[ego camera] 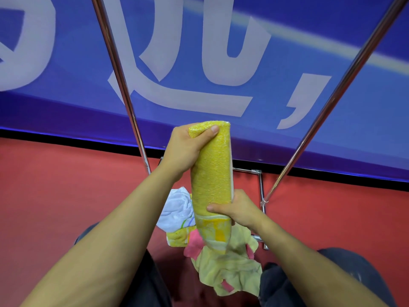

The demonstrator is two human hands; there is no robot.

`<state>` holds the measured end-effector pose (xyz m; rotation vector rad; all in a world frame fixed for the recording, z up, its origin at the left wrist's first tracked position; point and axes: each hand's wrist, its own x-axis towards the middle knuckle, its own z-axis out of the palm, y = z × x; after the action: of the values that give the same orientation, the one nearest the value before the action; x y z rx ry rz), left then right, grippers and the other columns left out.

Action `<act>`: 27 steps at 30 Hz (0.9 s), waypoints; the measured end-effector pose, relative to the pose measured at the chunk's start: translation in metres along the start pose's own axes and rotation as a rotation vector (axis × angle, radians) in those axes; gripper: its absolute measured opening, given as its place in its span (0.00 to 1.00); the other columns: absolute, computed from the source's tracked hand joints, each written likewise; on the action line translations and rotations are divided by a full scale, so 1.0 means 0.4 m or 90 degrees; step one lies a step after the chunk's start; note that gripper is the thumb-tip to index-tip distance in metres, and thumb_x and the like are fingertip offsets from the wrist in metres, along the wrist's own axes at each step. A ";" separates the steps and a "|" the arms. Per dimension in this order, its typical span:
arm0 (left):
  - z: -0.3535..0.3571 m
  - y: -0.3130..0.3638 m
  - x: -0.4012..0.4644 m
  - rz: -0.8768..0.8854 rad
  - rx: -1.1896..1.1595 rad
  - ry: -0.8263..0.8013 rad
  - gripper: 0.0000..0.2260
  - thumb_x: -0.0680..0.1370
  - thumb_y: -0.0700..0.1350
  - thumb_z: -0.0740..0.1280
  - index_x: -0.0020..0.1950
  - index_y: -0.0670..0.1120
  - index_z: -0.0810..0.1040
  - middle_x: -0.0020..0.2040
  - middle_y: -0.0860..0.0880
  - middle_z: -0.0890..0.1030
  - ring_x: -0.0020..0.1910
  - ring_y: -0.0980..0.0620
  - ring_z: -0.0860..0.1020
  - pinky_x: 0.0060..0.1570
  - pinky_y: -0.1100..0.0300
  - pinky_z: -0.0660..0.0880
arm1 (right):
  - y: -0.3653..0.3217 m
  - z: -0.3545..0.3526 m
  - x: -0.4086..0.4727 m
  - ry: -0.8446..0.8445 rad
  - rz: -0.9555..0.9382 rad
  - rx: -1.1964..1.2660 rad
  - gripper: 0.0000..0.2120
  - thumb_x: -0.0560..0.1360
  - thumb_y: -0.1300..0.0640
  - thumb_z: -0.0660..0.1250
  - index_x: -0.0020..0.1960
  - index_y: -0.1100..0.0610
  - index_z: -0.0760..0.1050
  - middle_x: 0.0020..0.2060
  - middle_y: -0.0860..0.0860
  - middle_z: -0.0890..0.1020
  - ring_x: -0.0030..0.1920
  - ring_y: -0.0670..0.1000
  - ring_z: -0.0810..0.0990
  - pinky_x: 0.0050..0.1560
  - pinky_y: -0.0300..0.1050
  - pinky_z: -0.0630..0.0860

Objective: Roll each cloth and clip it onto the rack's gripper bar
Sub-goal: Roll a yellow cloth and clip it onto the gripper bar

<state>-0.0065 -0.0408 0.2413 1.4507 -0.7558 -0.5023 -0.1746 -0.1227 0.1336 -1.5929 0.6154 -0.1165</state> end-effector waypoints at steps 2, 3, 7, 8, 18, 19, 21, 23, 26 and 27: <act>-0.004 -0.007 0.001 -0.019 -0.010 0.003 0.13 0.78 0.49 0.74 0.46 0.39 0.85 0.39 0.48 0.84 0.39 0.54 0.80 0.46 0.54 0.77 | -0.004 0.004 -0.007 0.007 0.010 -0.007 0.06 0.72 0.65 0.77 0.48 0.61 0.83 0.29 0.45 0.83 0.26 0.41 0.79 0.24 0.34 0.71; -0.007 -0.009 0.000 -0.029 -0.016 0.005 0.13 0.77 0.49 0.74 0.46 0.39 0.85 0.40 0.48 0.84 0.40 0.54 0.80 0.46 0.53 0.78 | -0.011 0.005 -0.010 0.012 0.010 -0.004 0.07 0.72 0.64 0.77 0.49 0.61 0.83 0.30 0.46 0.84 0.27 0.41 0.80 0.24 0.34 0.71; -0.021 -0.022 0.006 -0.059 -0.035 0.018 0.11 0.77 0.49 0.75 0.46 0.41 0.86 0.42 0.46 0.87 0.41 0.52 0.83 0.50 0.48 0.81 | -0.028 0.012 -0.015 0.017 0.016 0.038 0.07 0.73 0.62 0.77 0.50 0.58 0.83 0.39 0.49 0.88 0.37 0.45 0.85 0.33 0.37 0.77; -0.027 -0.029 0.011 -0.069 -0.043 0.031 0.11 0.76 0.49 0.76 0.46 0.41 0.86 0.43 0.45 0.87 0.42 0.51 0.83 0.52 0.46 0.81 | -0.030 0.013 -0.015 0.018 0.004 0.034 0.08 0.73 0.62 0.76 0.51 0.57 0.83 0.43 0.51 0.88 0.41 0.47 0.86 0.39 0.40 0.79; -0.104 -0.147 0.063 -0.292 -0.159 0.132 0.16 0.76 0.43 0.75 0.59 0.34 0.82 0.56 0.35 0.85 0.50 0.43 0.84 0.59 0.43 0.81 | -0.121 -0.021 -0.049 -0.098 -0.174 -0.006 0.43 0.76 0.58 0.73 0.79 0.36 0.51 0.73 0.23 0.59 0.76 0.32 0.58 0.71 0.32 0.64; -0.101 -0.159 0.060 -0.318 -0.166 0.126 0.17 0.76 0.42 0.75 0.60 0.33 0.81 0.57 0.35 0.84 0.51 0.42 0.84 0.59 0.43 0.80 | -0.130 -0.026 -0.052 -0.097 -0.184 -0.002 0.43 0.76 0.57 0.73 0.79 0.36 0.52 0.74 0.24 0.59 0.76 0.32 0.57 0.71 0.32 0.63; -0.090 -0.178 0.053 -0.356 -0.162 0.103 0.17 0.77 0.42 0.75 0.61 0.33 0.80 0.56 0.35 0.84 0.51 0.42 0.83 0.57 0.46 0.80 | -0.140 -0.034 -0.058 -0.079 -0.201 0.019 0.39 0.76 0.57 0.73 0.79 0.38 0.57 0.75 0.28 0.62 0.76 0.33 0.57 0.70 0.30 0.62; -0.076 -0.189 0.042 -0.364 -0.110 0.088 0.16 0.77 0.41 0.74 0.61 0.34 0.81 0.55 0.36 0.84 0.51 0.42 0.82 0.52 0.49 0.80 | -0.150 -0.039 -0.064 -0.087 -0.183 0.100 0.34 0.76 0.58 0.72 0.77 0.41 0.64 0.75 0.40 0.70 0.77 0.45 0.65 0.74 0.45 0.67; -0.054 -0.165 0.021 -0.227 0.071 0.055 0.19 0.77 0.43 0.74 0.67 0.42 0.79 0.62 0.43 0.82 0.61 0.46 0.81 0.63 0.49 0.78 | -0.160 -0.054 -0.069 -0.112 -0.156 0.259 0.28 0.78 0.62 0.67 0.75 0.45 0.70 0.62 0.58 0.81 0.60 0.57 0.81 0.65 0.56 0.76; -0.046 -0.144 0.012 -0.177 0.076 0.016 0.17 0.79 0.46 0.72 0.68 0.45 0.79 0.64 0.47 0.82 0.63 0.50 0.80 0.68 0.49 0.75 | -0.163 -0.060 -0.069 -0.101 -0.152 0.289 0.27 0.78 0.64 0.65 0.75 0.47 0.70 0.58 0.59 0.82 0.57 0.57 0.83 0.62 0.54 0.78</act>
<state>0.0177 -0.0363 0.1857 1.6820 -0.5737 -0.6587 -0.1879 -0.1323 0.2065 -1.2136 0.2480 -0.2845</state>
